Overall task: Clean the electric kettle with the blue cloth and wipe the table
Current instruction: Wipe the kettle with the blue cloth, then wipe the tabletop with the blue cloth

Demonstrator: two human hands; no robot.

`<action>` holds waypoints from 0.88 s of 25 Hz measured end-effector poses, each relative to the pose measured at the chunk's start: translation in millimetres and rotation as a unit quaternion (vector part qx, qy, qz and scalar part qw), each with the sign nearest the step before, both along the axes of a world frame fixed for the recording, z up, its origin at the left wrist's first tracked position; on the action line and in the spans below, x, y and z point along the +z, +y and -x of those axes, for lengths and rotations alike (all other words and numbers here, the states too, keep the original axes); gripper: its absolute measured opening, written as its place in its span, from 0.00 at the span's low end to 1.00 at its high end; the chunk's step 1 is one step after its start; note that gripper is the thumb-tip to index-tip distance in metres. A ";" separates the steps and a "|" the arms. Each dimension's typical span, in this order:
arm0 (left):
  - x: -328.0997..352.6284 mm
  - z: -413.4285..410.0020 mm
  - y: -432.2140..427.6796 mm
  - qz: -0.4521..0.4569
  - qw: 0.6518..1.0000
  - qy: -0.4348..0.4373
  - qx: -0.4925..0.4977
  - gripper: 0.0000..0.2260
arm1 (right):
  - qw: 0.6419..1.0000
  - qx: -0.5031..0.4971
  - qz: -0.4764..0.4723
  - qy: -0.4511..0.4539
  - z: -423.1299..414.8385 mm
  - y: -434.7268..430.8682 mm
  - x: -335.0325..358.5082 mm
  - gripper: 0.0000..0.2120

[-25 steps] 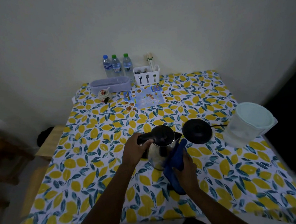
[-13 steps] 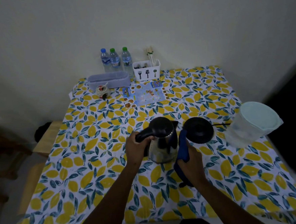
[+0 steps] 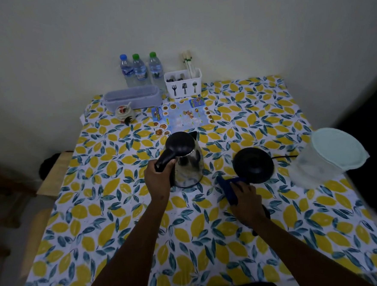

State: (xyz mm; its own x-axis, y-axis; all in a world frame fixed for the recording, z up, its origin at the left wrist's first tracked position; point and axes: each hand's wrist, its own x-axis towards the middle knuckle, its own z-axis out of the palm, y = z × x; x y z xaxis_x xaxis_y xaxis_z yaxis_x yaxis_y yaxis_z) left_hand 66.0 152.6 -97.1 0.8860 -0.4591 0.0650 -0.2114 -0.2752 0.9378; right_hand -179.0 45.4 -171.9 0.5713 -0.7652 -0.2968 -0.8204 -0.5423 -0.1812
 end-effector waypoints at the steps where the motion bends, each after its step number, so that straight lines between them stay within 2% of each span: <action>1: -1.8 -1.5 0.5 0.001 1.000 -0.007 -0.001 0.13 | 0.999 0.011 -0.019 0.029 -2.1 1.5 -7.8 0.36; 4: -10.3 0.3 4.4 -0.003 0.999 -0.032 -0.014 0.13 | 0.998 0.013 -0.044 0.039 -7.4 7.2 -25.9 0.37; 6: -27.7 8.1 14.4 -0.028 0.998 -0.048 -0.027 0.20 | 0.999 -0.011 -0.037 0.021 -10.1 8.6 -31.8 0.36; 8: -46.2 23.7 33.4 -0.089 0.994 -0.049 -0.041 0.30 | 0.999 -0.043 -0.022 -0.003 -13.1 11.2 -32.6 0.32; 10: -67.3 39.4 54.5 -0.159 0.983 -0.059 -0.077 0.34 | 0.998 -0.058 -0.011 -0.002 -17.8 13.8 -33.4 0.30; 12: -89.4 48.7 73.7 -0.246 0.954 -0.076 -0.152 0.31 | 0.998 -0.064 -0.010 0.014 -22.7 15.0 -35.1 0.29; 14: -103.5 54.5 87.1 -0.358 0.896 -0.088 -0.247 0.28 | 0.998 -0.062 -0.007 0.011 -28.6 16.4 -36.0 0.28; 16: -111.0 61.1 98.2 -0.426 0.848 -0.103 -0.297 0.27 | 0.999 -0.028 -0.015 -0.008 -39.1 22.5 -36.0 0.27; 19: -114.2 72.7 115.2 -0.459 0.830 -0.117 -0.293 0.27 | 0.998 0.057 -0.023 -0.009 -56.7 47.3 -36.3 0.27; 22: -117.1 73.9 130.7 -0.474 0.829 -0.116 -0.274 0.28 | 0.988 0.152 -0.010 0.018 -50.4 86.1 -39.1 0.27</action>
